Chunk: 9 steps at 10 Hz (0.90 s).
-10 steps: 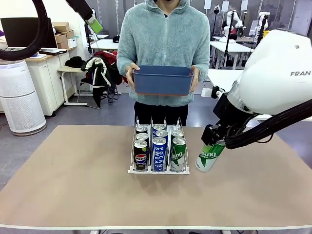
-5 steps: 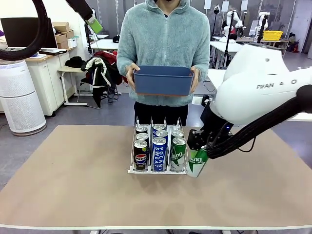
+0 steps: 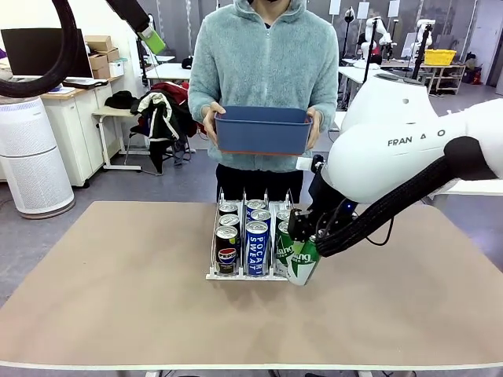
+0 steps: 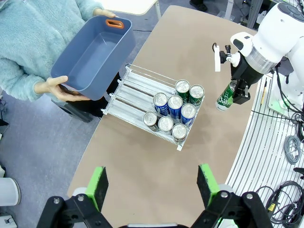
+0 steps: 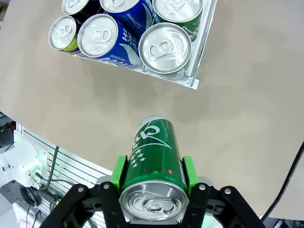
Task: Fill the beverage cans into the dispenser.
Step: Place the picked Sprite in the line of the Automatic Can Dispenser with the same cans.
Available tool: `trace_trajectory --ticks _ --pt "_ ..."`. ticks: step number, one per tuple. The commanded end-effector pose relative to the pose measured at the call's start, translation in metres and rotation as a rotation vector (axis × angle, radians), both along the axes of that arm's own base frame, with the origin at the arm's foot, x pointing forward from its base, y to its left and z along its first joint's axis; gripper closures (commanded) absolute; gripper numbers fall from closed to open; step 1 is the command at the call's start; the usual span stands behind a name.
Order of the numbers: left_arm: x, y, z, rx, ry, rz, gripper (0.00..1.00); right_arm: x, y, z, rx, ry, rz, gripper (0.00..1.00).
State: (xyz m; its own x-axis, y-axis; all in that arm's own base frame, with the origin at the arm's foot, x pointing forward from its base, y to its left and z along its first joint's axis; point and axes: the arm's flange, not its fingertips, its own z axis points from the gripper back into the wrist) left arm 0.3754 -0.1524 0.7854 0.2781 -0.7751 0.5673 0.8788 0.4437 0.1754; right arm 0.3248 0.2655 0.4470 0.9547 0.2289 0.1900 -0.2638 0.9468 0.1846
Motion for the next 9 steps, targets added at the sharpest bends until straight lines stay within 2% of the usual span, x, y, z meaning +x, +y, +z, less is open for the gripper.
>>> trace_trajectory --ticks 1,3,5,7,9 --pt "0.0 0.004 -0.003 0.002 -0.011 -0.007 0.0 -0.003 -0.007 0.004 0.0 0.003 -0.006 0.42" --pt "0.0 0.004 -0.003 0.002 -0.011 -0.007 0.0 -0.001 -0.001 -0.001 -0.003 0.003 -0.001 0.42" --pt "0.0 0.004 -0.003 0.002 -0.011 -0.007 0.0 0.025 0.002 -0.013 0.002 -0.095 -0.062 0.42" --pt "0.0 0.004 -0.003 0.002 -0.011 -0.007 0.0 0.027 0.001 -0.008 0.007 -0.104 -0.063 0.42" --pt "0.0 0.004 -0.003 0.002 -0.011 -0.007 0.0 0.043 0.002 -0.005 0.025 -0.154 -0.104 0.42"
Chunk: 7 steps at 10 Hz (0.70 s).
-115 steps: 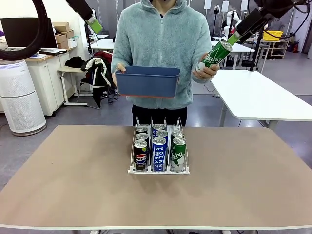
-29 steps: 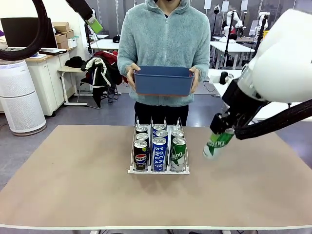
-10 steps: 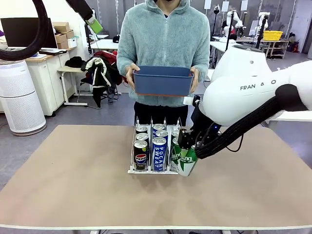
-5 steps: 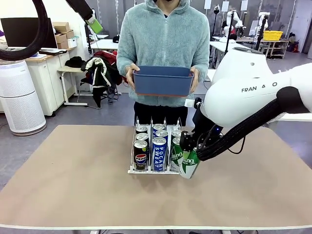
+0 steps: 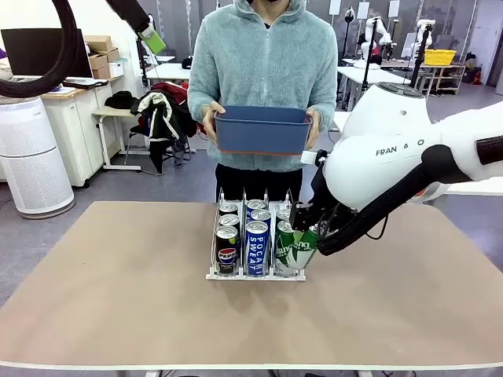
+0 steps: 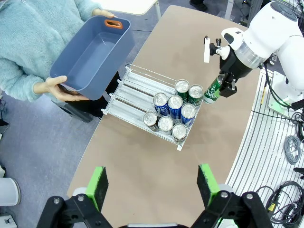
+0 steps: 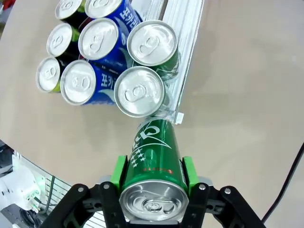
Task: Fill the beverage cans into the dispenser.
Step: Place the picked Sprite in the line of the Automatic Can Dispenser with the same cans.
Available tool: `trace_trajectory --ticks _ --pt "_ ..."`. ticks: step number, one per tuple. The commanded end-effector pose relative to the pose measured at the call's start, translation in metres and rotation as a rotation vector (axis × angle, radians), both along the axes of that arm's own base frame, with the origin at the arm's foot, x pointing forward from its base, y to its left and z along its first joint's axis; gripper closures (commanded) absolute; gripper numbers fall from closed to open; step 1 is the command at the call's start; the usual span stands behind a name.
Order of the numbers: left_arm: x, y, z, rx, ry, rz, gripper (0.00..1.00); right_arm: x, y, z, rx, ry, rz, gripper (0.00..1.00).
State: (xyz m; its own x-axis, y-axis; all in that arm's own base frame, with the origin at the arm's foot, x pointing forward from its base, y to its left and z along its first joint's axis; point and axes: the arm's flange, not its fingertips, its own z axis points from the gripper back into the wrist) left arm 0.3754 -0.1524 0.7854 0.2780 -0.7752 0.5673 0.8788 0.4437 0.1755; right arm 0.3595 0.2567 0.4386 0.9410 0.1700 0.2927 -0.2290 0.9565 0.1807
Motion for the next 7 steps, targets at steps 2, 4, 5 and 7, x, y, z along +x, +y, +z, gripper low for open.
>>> trace_trajectory --ticks 2,4,5,7 --pt "0.0 0.004 -0.003 0.001 -0.011 -0.007 0.0 0.021 0.011 0.01 0.01 -0.053 -0.031 0.42" --pt "0.0 0.004 -0.003 0.001 -0.011 -0.007 0.0 0.026 0.021 0.005 0.017 -0.031 -0.032 0.42" --pt "0.0 0.004 -0.003 0.001 -0.011 -0.007 0.0 0.034 0.022 0.002 0.001 -0.024 -0.023 0.42" --pt "0.0 0.004 -0.003 0.001 -0.011 -0.007 0.0 0.035 0.032 -0.005 0.005 0.005 -0.009 0.42"
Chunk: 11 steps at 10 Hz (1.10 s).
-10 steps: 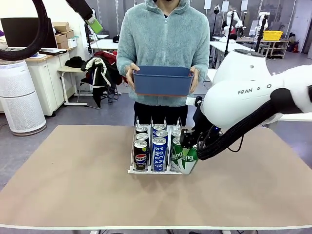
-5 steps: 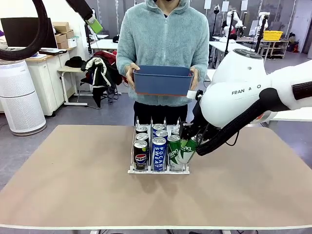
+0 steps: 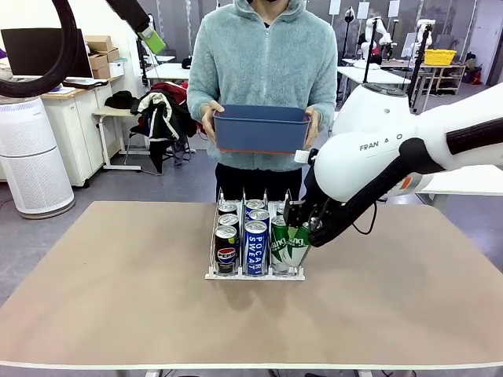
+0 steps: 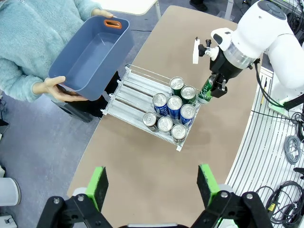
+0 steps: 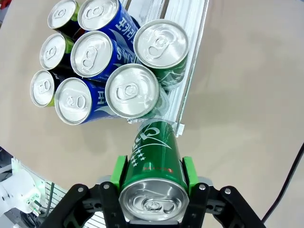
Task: Fill the beverage cans into the dispenser.
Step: Place the picked Sprite in the line of the Automatic Can Dispenser with the same cans.
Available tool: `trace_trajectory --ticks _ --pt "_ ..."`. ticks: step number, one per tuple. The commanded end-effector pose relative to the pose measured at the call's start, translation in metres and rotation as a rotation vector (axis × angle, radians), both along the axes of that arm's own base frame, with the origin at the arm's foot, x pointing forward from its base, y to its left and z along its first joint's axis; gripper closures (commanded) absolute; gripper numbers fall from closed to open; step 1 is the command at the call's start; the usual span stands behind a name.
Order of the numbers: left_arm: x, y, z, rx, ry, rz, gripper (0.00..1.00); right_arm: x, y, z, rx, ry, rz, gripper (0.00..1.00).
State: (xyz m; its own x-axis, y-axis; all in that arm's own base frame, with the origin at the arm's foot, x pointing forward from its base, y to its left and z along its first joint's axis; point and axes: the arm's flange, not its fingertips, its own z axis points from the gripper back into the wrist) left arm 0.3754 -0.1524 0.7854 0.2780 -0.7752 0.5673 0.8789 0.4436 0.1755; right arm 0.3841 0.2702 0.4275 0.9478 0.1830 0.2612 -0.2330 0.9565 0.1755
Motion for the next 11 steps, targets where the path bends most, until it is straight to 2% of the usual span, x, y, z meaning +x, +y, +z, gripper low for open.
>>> trace_trajectory --ticks 1,4,11 --pt "0.0 0.004 -0.003 0.001 -0.011 -0.007 0.0 0.011 0.023 0.005 0.015 -0.041 -0.017 0.42" --pt "0.0 0.004 -0.003 0.001 -0.011 -0.007 0.0 0.025 0.032 0.003 0.016 -0.066 -0.02 0.42" --pt "0.0 0.004 -0.003 0.001 -0.011 -0.007 0.0 0.061 0.037 -0.005 -0.028 -0.051 -0.057 0.42"
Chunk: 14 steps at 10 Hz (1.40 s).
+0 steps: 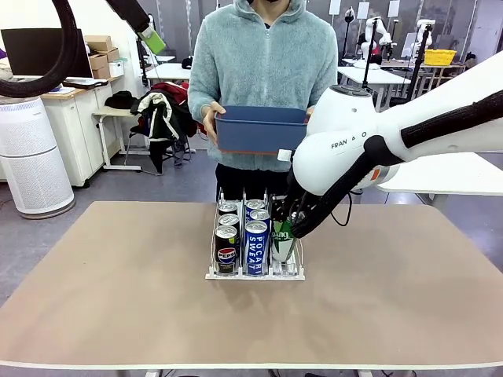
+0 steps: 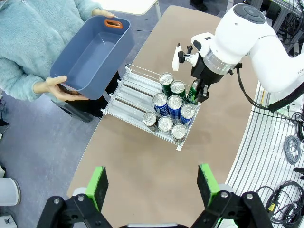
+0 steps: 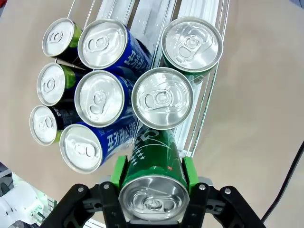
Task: Fill the beverage cans into the dispenser.
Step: Place the picked Sprite in the line of the Automatic Can Dispenser with the same cans.
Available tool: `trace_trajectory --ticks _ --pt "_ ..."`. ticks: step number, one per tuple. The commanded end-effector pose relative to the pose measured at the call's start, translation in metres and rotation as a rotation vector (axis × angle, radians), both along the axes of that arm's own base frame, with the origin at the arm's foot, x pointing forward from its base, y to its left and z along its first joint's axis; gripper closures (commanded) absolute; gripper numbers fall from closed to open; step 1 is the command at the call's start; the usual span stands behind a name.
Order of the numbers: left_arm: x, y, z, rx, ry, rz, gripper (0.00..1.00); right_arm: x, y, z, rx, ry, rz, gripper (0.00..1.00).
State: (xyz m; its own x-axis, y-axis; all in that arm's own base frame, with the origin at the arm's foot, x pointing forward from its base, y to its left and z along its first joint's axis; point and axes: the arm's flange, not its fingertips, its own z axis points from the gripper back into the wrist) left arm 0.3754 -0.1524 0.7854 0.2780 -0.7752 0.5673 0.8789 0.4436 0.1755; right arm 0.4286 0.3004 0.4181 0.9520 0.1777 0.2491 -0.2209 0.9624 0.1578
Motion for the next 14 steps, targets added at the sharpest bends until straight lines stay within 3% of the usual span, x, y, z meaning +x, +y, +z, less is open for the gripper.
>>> trace_trajectory --ticks 1,10,11,12,13,14 --pt "0.0 0.004 -0.003 0.001 -0.011 -0.007 0.0 0.02 0.006 0.002 -0.026 -0.046 -0.046 0.42" --pt "0.0 0.004 -0.003 0.001 -0.011 -0.007 0.0 0.021 0.007 -0.023 -0.094 0.077 -0.01 0.42" --pt "0.0 0.004 -0.003 0.001 -0.011 -0.007 0.0 0.021 0.007 -0.023 -0.102 0.096 0.008 0.23" --pt "0.0 0.004 -0.003 0.001 -0.011 -0.007 0.0 0.019 0.005 -0.02 -0.102 0.102 0.012 0.22" --pt "0.0 0.004 -0.003 0.001 -0.011 -0.007 0.0 0.018 0.005 -0.018 -0.099 0.106 0.015 0.03" --pt "0.0 0.004 -0.003 0.001 -0.011 -0.007 0.0 0.015 0.004 -0.014 -0.087 0.107 0.03 0.18"
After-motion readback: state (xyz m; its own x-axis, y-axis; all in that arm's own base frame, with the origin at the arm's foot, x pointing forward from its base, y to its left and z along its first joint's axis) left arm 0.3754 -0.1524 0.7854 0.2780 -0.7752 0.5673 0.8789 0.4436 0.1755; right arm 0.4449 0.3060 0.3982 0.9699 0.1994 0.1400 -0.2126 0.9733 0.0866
